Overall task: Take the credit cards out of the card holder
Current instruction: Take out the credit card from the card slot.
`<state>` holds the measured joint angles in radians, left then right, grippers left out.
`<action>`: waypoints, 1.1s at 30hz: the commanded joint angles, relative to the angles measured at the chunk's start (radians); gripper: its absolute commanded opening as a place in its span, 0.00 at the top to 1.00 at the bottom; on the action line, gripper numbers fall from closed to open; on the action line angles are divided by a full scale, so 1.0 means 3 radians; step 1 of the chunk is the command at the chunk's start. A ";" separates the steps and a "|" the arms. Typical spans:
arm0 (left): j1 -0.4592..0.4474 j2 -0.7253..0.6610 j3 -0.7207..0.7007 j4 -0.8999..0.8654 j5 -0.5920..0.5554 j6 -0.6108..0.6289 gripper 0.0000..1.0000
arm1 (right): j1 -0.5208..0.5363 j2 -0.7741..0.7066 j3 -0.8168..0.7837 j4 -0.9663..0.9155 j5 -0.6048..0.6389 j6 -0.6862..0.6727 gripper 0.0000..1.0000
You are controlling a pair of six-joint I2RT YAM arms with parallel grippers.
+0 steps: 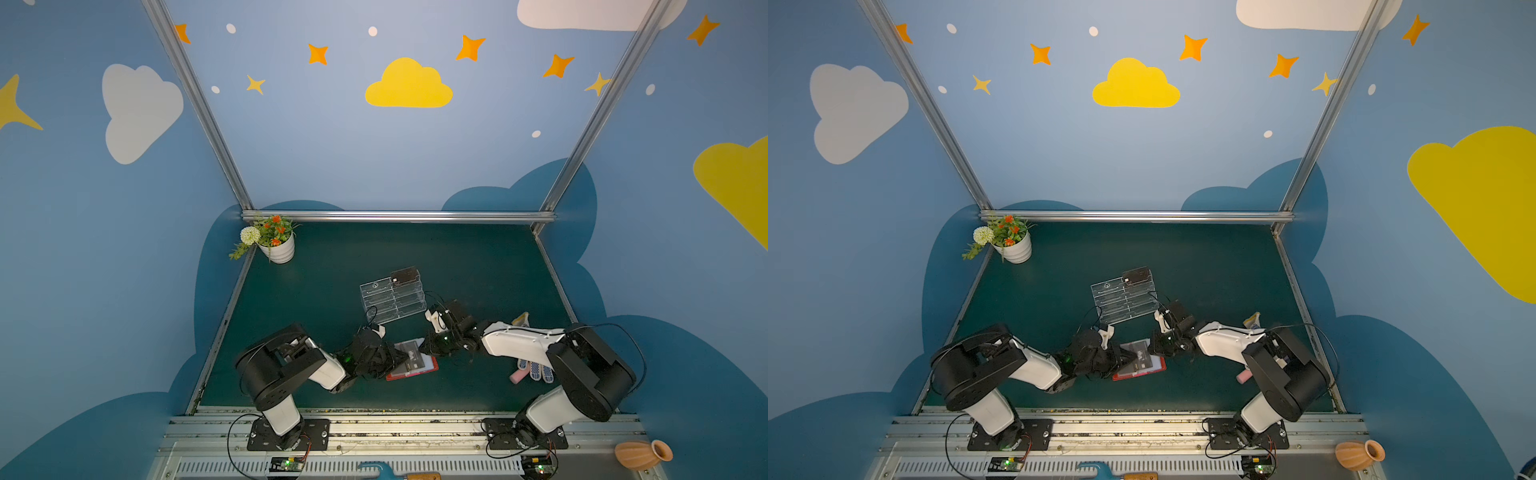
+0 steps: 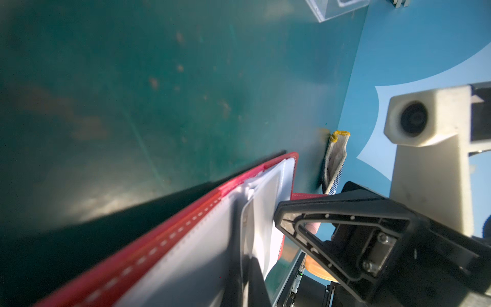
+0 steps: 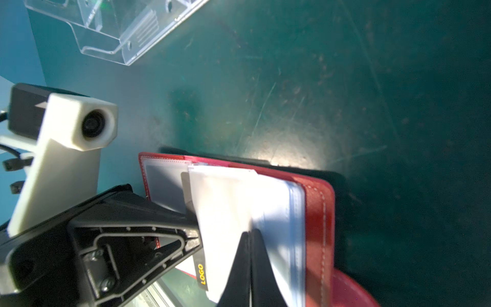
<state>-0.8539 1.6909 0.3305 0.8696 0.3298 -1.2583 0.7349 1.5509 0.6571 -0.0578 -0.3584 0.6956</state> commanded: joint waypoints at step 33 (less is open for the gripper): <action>0.0031 -0.0839 -0.0248 -0.0922 -0.0328 0.0246 0.96 | 0.0096 -0.0493 0.0194 -0.0698 0.0259 -0.0113 0.94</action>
<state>-0.8513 1.4742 0.2756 0.6739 0.2581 -1.2179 0.7616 1.4368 0.6731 -0.1928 -0.3077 0.6868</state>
